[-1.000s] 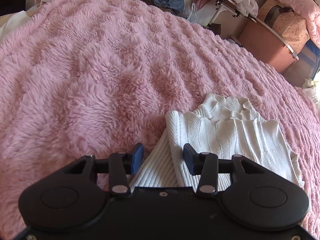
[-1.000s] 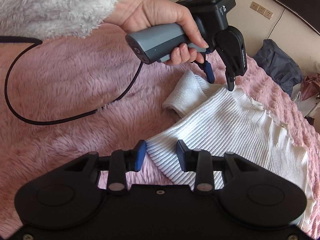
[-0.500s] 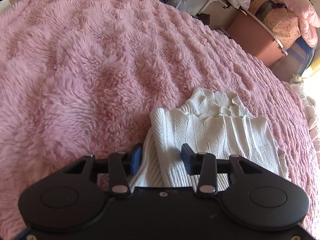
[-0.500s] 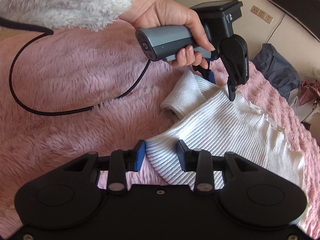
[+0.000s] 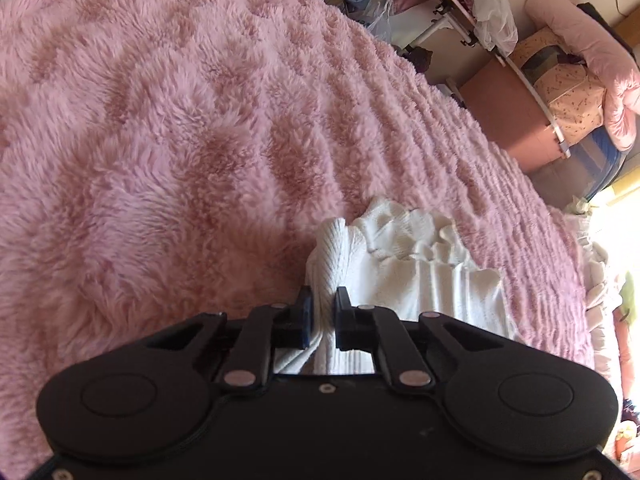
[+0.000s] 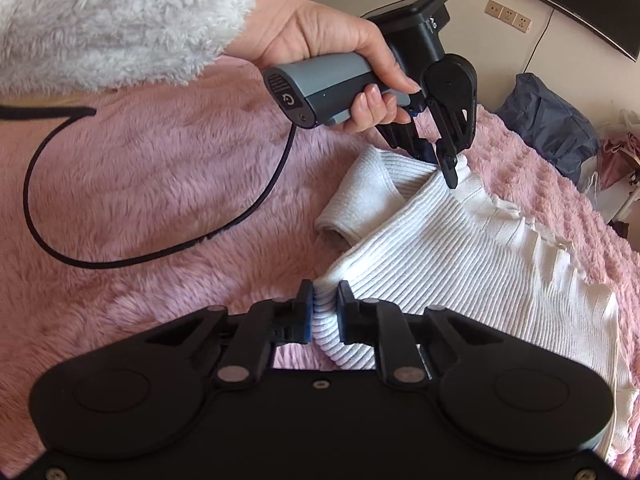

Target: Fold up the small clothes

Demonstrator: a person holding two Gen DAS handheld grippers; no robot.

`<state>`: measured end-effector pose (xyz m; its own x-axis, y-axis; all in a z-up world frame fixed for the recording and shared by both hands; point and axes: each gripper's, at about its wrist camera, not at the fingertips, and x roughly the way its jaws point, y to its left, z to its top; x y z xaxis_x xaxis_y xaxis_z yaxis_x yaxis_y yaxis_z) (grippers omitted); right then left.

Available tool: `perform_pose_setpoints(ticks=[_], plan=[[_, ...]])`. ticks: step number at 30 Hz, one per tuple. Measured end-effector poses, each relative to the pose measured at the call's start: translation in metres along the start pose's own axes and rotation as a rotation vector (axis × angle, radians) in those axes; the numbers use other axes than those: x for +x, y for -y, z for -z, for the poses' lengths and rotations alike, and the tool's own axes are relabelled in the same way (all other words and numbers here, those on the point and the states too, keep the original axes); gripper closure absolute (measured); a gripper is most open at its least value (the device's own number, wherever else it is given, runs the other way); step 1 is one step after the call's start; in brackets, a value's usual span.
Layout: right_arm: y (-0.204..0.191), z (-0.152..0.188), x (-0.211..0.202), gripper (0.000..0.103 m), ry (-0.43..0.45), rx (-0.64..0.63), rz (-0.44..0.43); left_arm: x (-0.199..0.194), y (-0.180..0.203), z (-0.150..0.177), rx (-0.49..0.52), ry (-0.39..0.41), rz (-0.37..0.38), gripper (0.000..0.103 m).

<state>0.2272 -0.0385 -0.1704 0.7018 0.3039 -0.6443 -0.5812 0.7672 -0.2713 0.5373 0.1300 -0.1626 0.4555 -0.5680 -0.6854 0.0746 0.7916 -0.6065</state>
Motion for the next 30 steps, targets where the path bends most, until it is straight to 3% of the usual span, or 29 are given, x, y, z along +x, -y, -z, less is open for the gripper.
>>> perform_pose_setpoints(ticks=[11,22,30], plan=[[0.060,0.005,-0.060,0.092,0.116,0.221,0.079,0.004,0.100,-0.021,0.061,-0.048,-0.088,0.096],[0.121,0.057,-0.100,0.092,0.140,0.441,0.148,0.072,0.215,-0.015,0.163,-0.120,-0.145,0.096],[0.155,0.095,-0.107,0.092,0.105,0.593,0.188,0.135,0.260,0.005,0.210,-0.181,-0.167,0.096]])
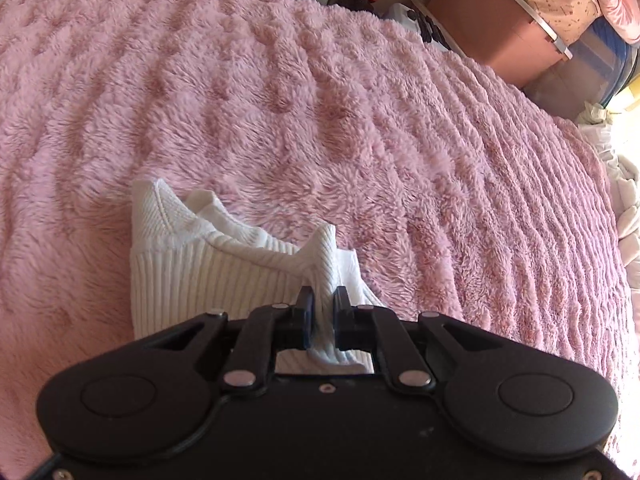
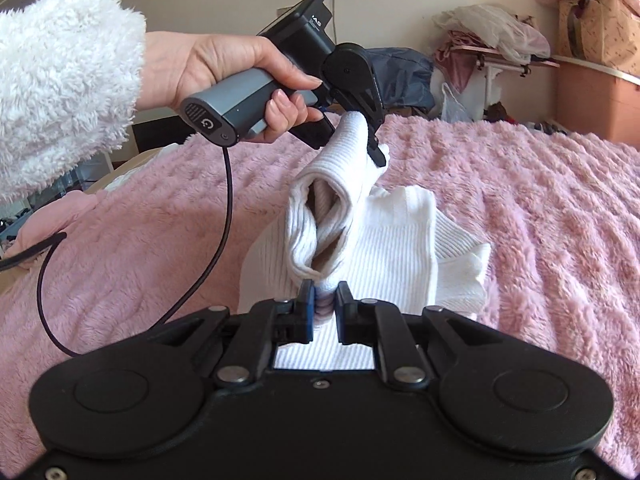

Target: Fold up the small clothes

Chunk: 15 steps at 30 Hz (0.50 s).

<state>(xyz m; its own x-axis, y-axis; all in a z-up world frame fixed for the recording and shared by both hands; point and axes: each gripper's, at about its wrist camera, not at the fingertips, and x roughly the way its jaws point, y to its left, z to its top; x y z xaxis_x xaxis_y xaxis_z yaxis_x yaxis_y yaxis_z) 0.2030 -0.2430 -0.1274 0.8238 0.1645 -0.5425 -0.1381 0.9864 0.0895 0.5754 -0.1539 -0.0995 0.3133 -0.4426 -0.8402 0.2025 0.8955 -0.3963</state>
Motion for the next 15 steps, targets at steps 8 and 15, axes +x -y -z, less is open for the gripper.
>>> perform_pose_setpoints(ticks=[8,15], plan=[[0.030,0.018,0.004,0.092,-0.047,0.116,0.024,0.036,0.025,0.009,0.020,-0.040,-0.010,0.096],[0.046,0.026,0.001,0.092,-0.065,0.165,0.039,0.053,0.034,0.009,0.019,-0.046,-0.012,0.096]])
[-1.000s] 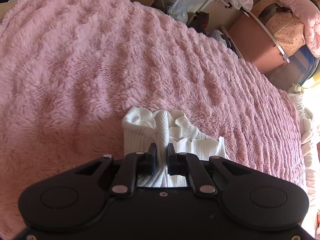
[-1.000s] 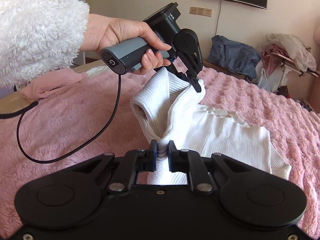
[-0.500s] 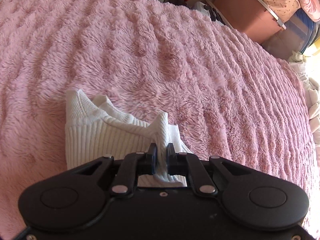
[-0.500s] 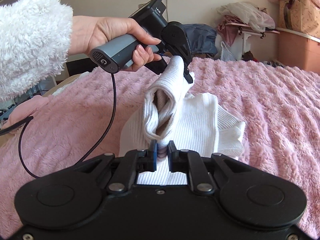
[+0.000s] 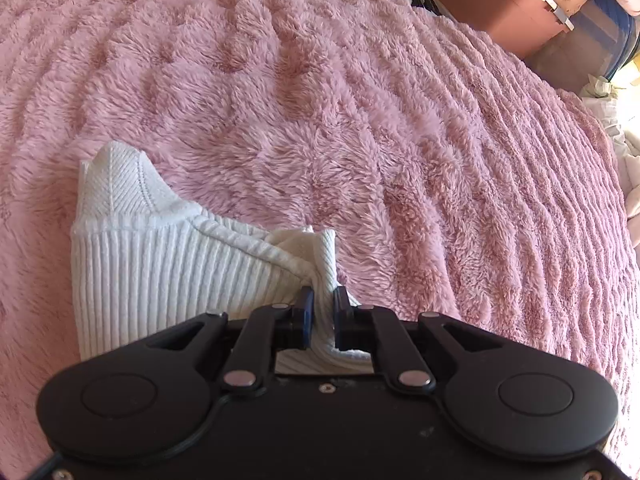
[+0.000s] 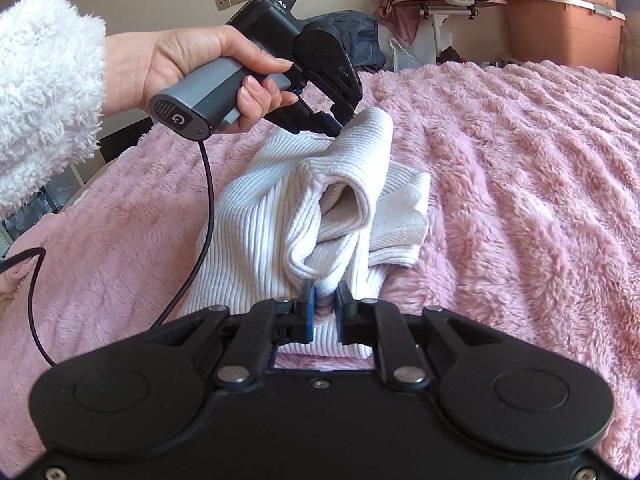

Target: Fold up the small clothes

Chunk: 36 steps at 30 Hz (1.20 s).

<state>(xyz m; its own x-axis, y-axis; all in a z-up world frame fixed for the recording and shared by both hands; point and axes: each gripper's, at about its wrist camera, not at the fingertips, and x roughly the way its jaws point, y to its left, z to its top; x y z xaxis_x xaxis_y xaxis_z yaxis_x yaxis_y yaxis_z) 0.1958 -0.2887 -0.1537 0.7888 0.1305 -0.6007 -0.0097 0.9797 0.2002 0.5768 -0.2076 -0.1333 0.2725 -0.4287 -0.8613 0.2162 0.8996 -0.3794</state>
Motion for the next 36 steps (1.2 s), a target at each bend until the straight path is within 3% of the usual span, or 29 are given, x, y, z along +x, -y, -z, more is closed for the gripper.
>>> perform_pose_setpoints(ticks=[6,9,10,12,18,23,26,29,32,36], plan=[[0.010,0.008,0.012,0.092,-0.039,0.026,0.016,0.016,-0.002,0.003,-0.022,0.014,-0.003,0.095],[0.012,0.010,0.015,0.091,-0.044,0.029,0.017,0.015,-0.004,0.004,-0.018,0.045,0.027,0.090],[0.014,0.011,0.015,0.090,-0.047,0.038,0.012,0.011,-0.005,0.004,-0.027,0.063,0.028,0.089],[0.015,0.012,0.016,0.085,-0.067,0.044,0.009,0.002,-0.004,0.003,-0.032,0.087,0.071,0.074],[0.028,0.014,0.001,0.081,-0.088,0.119,-0.007,-0.053,0.013,0.012,0.094,0.186,0.085,0.070],[0.038,0.007,-0.014,0.081,-0.062,0.114,0.045,-0.115,0.007,0.073,0.207,0.281,0.077,0.064],[0.044,-0.011,-0.017,0.081,-0.029,0.100,0.021,-0.136,-0.012,0.121,0.168,0.311,0.079,0.063],[0.044,-0.036,-0.011,0.080,-0.007,0.053,-0.004,-0.144,-0.031,0.163,0.115,0.331,0.034,0.063],[0.042,-0.060,0.003,0.077,-0.020,0.018,-0.018,-0.142,-0.043,0.196,0.063,0.333,0.000,0.063],[0.038,-0.073,0.017,0.077,-0.055,0.043,-0.067,-0.137,-0.056,0.231,-0.008,0.337,0.029,0.062]])
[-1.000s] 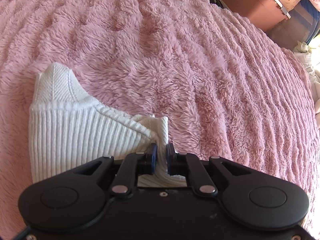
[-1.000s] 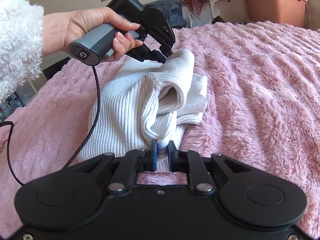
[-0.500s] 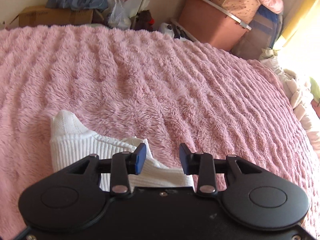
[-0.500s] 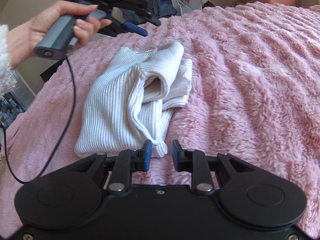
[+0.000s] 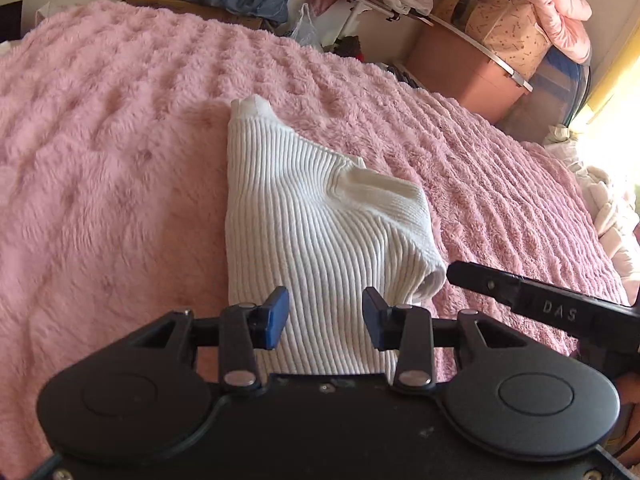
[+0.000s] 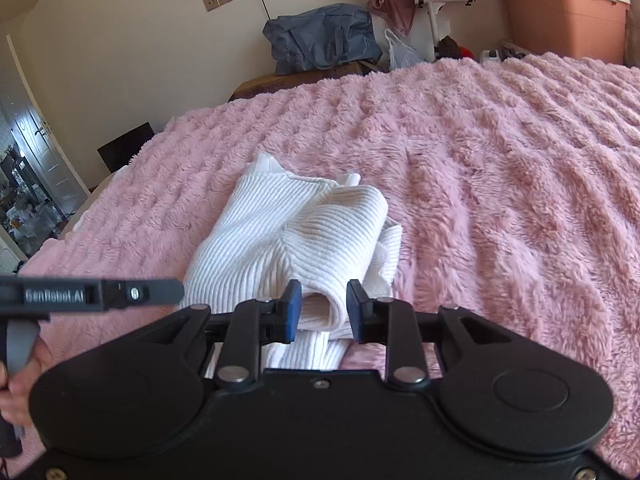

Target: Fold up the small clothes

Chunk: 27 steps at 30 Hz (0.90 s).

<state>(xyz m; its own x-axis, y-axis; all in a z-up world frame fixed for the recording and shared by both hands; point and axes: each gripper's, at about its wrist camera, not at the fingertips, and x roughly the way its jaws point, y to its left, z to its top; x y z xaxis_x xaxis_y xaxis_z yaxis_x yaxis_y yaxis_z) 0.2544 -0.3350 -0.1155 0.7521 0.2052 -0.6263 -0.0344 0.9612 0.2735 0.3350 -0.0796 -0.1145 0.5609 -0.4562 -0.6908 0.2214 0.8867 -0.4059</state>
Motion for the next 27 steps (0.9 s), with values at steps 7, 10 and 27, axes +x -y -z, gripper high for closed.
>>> perform_pose_setpoints(ticks=[7,10,27], plan=[[-0.026,0.015,0.017,0.077,-0.063,-0.041,0.018,0.009,-0.010,0.029,-0.055,-0.015,0.014,0.062],[-0.024,0.020,0.028,0.077,-0.093,-0.005,0.016,0.013,-0.015,0.034,-0.066,-0.021,0.022,0.062],[-0.010,0.012,0.029,0.094,-0.100,-0.016,0.070,0.023,-0.009,0.031,-0.021,-0.050,-0.019,0.061]])
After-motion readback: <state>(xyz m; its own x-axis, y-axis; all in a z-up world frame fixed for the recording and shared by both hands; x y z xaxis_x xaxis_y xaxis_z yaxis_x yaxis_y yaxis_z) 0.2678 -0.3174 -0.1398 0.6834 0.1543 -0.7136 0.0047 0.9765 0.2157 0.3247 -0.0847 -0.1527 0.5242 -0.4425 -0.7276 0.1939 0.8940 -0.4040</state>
